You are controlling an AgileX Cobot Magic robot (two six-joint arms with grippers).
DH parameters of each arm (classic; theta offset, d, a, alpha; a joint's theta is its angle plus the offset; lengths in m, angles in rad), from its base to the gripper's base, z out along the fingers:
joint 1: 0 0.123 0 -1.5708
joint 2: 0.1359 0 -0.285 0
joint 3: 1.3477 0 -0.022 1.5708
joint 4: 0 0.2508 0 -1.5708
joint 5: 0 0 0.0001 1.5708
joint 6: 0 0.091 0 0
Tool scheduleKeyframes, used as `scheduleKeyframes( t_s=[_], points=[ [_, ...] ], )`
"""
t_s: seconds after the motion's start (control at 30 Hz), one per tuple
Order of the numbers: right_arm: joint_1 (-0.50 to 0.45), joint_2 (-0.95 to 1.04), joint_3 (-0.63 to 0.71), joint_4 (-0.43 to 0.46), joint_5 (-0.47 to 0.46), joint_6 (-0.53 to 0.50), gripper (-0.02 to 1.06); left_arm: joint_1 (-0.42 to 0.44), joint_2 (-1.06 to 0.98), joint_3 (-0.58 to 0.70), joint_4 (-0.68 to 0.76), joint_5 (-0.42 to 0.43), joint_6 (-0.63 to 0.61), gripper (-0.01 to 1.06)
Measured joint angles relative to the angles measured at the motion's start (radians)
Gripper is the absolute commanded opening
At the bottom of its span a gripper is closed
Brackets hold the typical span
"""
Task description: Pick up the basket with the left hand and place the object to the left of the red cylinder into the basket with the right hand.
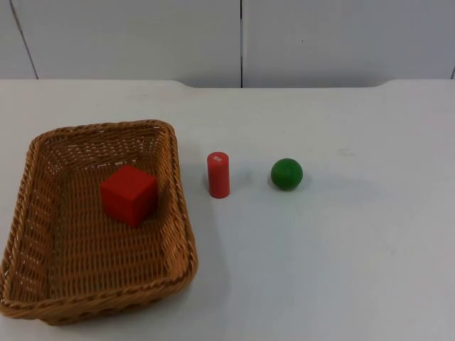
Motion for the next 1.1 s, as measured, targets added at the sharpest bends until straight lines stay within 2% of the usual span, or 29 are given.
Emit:
scheduleKeyframes(
  t_s=[0.13,0.4,0.6,0.73,0.83,0.93,1.1],
  points=[
    [0.000,-0.002,0.024,0.000,0.071,0.000,1.01,0.000,-0.084,0.000,0.046,0.061,-0.031,1.05],
    [0.000,-0.002,0.066,-0.002,0.092,0.000,1.01,0.000,-0.158,0.000,0.167,0.115,-0.116,1.05],
    [0.000,-0.002,0.098,-0.022,0.082,0.011,1.01,0.000,-0.158,0.049,0.194,0.128,-0.174,1.05],
    [0.000,-0.002,0.146,-0.057,0.075,0.052,1.01,0.000,-0.158,0.108,0.201,0.128,-0.183,1.05],
    [0.000,-0.002,0.171,-0.064,0.073,0.056,1.01,0.000,-0.158,0.108,0.203,0.126,-0.185,1.05],
    [0.000,-0.002,0.190,-0.068,0.020,0.063,1.01,0.000,-0.158,0.108,0.205,0.124,-0.186,1.05],
    [0.000,-0.002,0.208,-0.071,-0.001,0.069,1.01,0.000,-0.158,0.108,0.205,0.124,-0.186,1.05]
  ],
)
